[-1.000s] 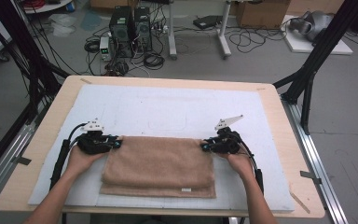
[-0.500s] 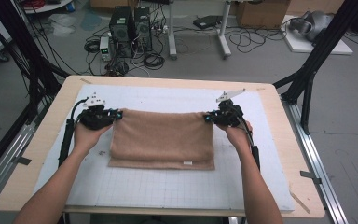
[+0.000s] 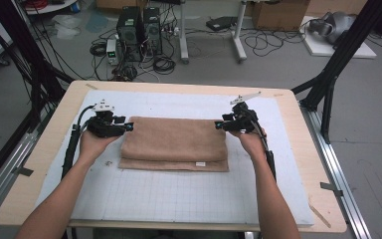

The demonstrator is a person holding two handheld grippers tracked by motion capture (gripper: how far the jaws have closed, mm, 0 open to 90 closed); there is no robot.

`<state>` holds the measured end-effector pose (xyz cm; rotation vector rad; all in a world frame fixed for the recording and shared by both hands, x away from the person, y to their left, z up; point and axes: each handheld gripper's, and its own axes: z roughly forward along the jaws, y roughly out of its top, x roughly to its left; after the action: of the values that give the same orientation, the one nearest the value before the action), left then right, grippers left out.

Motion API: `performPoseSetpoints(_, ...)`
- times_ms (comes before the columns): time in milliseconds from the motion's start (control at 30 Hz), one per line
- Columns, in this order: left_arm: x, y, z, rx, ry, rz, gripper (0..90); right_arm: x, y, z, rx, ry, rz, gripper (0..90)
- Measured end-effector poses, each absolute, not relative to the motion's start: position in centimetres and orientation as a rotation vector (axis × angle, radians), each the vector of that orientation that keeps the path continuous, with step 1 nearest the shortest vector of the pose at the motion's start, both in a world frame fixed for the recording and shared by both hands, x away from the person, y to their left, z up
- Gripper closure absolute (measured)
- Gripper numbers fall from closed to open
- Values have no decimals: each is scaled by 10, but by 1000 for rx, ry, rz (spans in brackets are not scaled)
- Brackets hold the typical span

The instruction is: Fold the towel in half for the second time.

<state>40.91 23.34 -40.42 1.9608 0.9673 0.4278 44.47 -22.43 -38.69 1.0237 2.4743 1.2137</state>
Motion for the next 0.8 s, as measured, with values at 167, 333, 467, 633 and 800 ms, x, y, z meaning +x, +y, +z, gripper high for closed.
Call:
performPoseSetpoints(167,394,234,-405,1960,919,417,481,427,-226,-387,993,2487,1308,375)
performPoseSetpoints(333,380,239,-408,1970,898,417,466,413,-230,-392,992,2512,1349,327)
performPoseSetpoints(467,372,242,-411,1992,902,415,458,399,-229,-397,988,2505,1382,320)
performPoseSetpoints(633,362,240,-415,2018,874,412,464,387,-223,-405,941,2524,1295,325)
performPoseSetpoints(800,353,241,-418,2038,853,380,519,377,-221,-410,897,2546,1263,391)
